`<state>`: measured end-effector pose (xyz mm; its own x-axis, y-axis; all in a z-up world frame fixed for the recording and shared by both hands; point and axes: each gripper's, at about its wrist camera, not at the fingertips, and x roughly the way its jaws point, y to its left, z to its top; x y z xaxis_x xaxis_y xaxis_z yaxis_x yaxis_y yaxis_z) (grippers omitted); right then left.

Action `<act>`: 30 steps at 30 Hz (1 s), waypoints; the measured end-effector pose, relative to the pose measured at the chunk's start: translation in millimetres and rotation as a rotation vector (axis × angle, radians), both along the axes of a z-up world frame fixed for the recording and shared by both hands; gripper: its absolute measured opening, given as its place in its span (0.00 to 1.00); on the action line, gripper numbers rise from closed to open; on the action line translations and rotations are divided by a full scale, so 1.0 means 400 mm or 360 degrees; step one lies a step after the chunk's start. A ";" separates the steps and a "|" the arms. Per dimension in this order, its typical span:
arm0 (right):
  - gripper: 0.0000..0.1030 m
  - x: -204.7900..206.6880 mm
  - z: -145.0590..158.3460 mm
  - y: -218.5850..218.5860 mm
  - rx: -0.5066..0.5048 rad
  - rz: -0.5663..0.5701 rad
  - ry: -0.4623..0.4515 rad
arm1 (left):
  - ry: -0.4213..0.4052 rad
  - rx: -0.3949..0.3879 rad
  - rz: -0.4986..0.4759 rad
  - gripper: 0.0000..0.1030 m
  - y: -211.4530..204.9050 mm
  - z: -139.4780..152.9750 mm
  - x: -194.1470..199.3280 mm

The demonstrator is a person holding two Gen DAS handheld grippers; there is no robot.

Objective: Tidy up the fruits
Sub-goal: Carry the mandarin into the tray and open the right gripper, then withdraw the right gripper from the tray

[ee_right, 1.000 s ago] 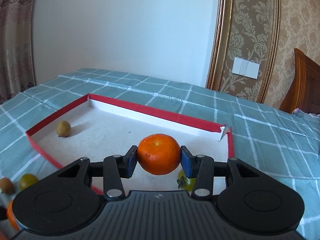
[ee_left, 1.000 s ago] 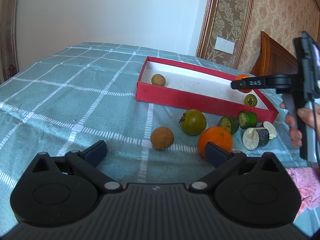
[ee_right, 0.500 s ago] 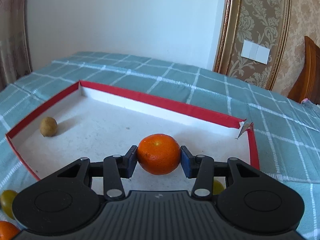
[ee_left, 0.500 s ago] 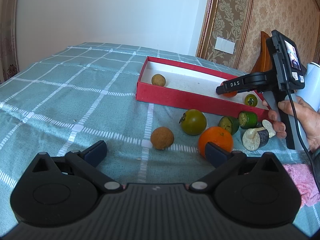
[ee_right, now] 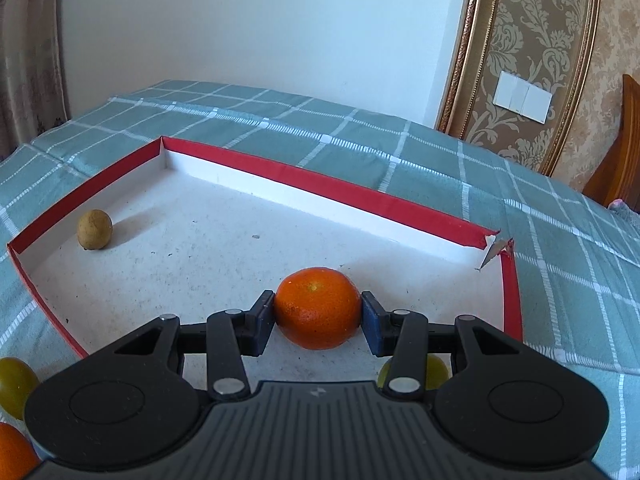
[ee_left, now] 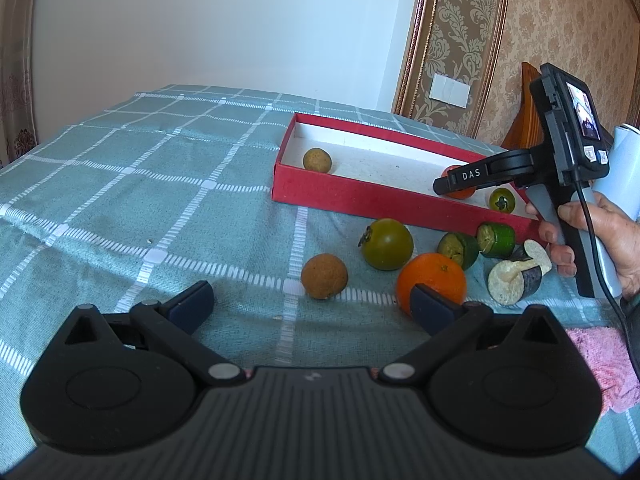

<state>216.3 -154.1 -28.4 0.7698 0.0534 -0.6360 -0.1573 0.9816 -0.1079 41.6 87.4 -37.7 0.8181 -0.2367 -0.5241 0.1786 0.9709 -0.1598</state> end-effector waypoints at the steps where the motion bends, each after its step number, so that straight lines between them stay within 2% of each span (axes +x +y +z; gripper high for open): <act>1: 0.43 0.000 0.000 -0.001 0.0000 0.0000 -0.0001 | 0.0000 0.0001 0.0000 1.00 0.000 0.000 0.000; 7: 0.44 -0.003 -0.001 -0.001 0.0001 -0.0006 -0.0004 | 0.0000 0.0001 0.0000 1.00 0.000 0.000 0.000; 9: 0.48 -0.004 -0.001 -0.001 -0.0007 -0.0011 -0.0009 | 0.0000 0.0001 0.0000 1.00 0.000 0.000 0.000; 11: 0.61 -0.007 -0.002 -0.001 -0.0018 -0.0014 -0.0017 | 0.0000 0.0001 0.0000 1.00 -0.001 0.000 0.001; 13: 0.65 -0.011 -0.003 -0.003 -0.0020 -0.0007 -0.0022 | 0.0000 0.0001 0.0000 1.00 0.000 0.000 0.000; 17: 0.66 -0.028 0.002 -0.001 -0.0024 0.0008 -0.0048 | 0.0000 0.0001 0.0000 1.00 -0.001 0.000 0.000; 21: 0.72 -0.048 0.011 -0.002 -0.0014 0.0009 -0.0085 | 0.0000 0.0001 0.0000 1.00 0.000 0.000 0.000; 25: 0.73 -0.067 0.014 -0.007 -0.0010 0.0003 -0.0105 | 0.0000 0.0001 0.0000 1.00 0.000 0.000 0.000; 30: 0.76 -0.131 0.027 -0.035 0.0029 -0.0038 -0.0165 | 0.0000 0.0002 0.0000 1.00 -0.001 0.000 0.000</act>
